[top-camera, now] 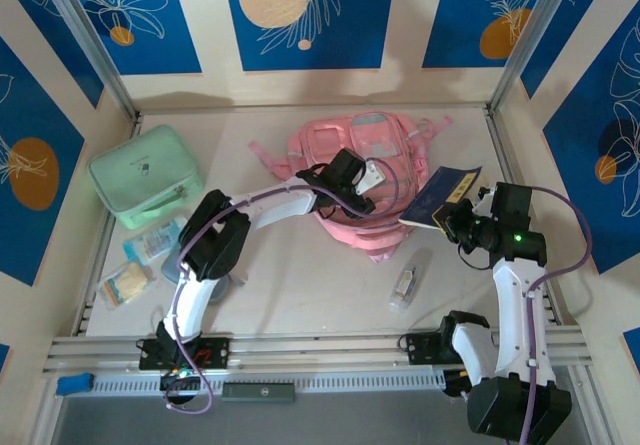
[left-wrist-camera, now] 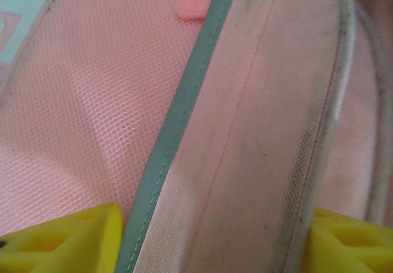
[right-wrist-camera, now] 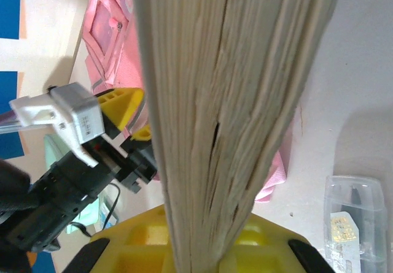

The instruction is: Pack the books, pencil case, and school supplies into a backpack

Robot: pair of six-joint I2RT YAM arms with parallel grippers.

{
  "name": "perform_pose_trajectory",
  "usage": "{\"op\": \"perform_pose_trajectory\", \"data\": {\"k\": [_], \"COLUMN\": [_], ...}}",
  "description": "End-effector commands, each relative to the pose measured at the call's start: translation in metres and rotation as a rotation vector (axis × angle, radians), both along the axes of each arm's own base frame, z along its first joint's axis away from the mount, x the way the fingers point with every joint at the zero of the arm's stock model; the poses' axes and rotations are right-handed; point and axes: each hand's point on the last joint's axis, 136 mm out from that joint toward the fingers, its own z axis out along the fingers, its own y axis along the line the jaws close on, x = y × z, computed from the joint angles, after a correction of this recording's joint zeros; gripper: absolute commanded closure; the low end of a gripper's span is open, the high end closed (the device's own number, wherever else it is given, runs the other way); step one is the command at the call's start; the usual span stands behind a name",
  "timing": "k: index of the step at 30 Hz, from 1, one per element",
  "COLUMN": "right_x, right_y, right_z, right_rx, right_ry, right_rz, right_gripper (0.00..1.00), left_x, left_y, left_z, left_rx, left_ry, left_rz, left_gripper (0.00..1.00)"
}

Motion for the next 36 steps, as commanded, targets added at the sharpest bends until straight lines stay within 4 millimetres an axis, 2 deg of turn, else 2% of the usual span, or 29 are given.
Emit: {"op": "perform_pose_trajectory", "data": {"k": [1, 4, 6, 9, 12, 16, 20, 27, 31, 33, 36], "right_x": [0.004, 0.005, 0.005, 0.005, 0.005, 0.005, 0.008, 0.007, 0.003, 0.000, -0.008], "right_y": [0.005, 0.005, 0.005, 0.007, 0.009, 0.014, 0.028, 0.058, 0.059, 0.054, 0.041], "right_z": [0.010, 0.012, 0.013, 0.014, 0.015, 0.022, 0.036, 0.062, 0.081, 0.079, 0.060], "right_rx": [0.023, 0.022, 0.024, 0.030, 0.036, 0.056, 0.100, 0.127, 0.105, 0.072, 0.015], "right_ry": [-0.059, -0.072, -0.071, -0.077, -0.081, -0.100, -0.143, -0.148, -0.172, -0.152, -0.067], "right_rz": [0.029, 0.031, 0.032, 0.040, 0.051, 0.086, 0.161, 0.271, 0.266, 0.245, 0.196], "right_gripper": [1.00, 1.00, 1.00, 1.00, 1.00, 1.00, 1.00, 1.00, 1.00, 1.00, 1.00], "left_x": [0.015, 0.018, 0.024, 0.031, 0.034, 0.033, 0.029, 0.001, -0.007, -0.006, -0.002], "left_y": [0.001, 0.000, 0.002, 0.007, 0.012, 0.027, 0.054, 0.106, 0.112, 0.114, 0.115], "left_z": [-0.001, 0.001, 0.003, 0.014, 0.031, 0.063, 0.084, 0.123, 0.143, 0.150, 0.165], "left_rx": [0.057, 0.052, 0.063, 0.069, 0.055, 0.034, 0.054, 0.038, -0.012, -0.014, -0.045], "left_ry": [-0.060, -0.073, -0.090, -0.111, -0.135, -0.159, -0.140, -0.072, -0.050, -0.060, -0.049], "left_rz": [0.028, 0.024, 0.042, 0.062, 0.076, 0.124, 0.231, 0.443, 0.479, 0.488, 0.518], "left_gripper": [0.40, 0.53, 0.66, 0.87, 0.99, 1.00, 1.00, 1.00, 1.00, 1.00, 1.00]}}
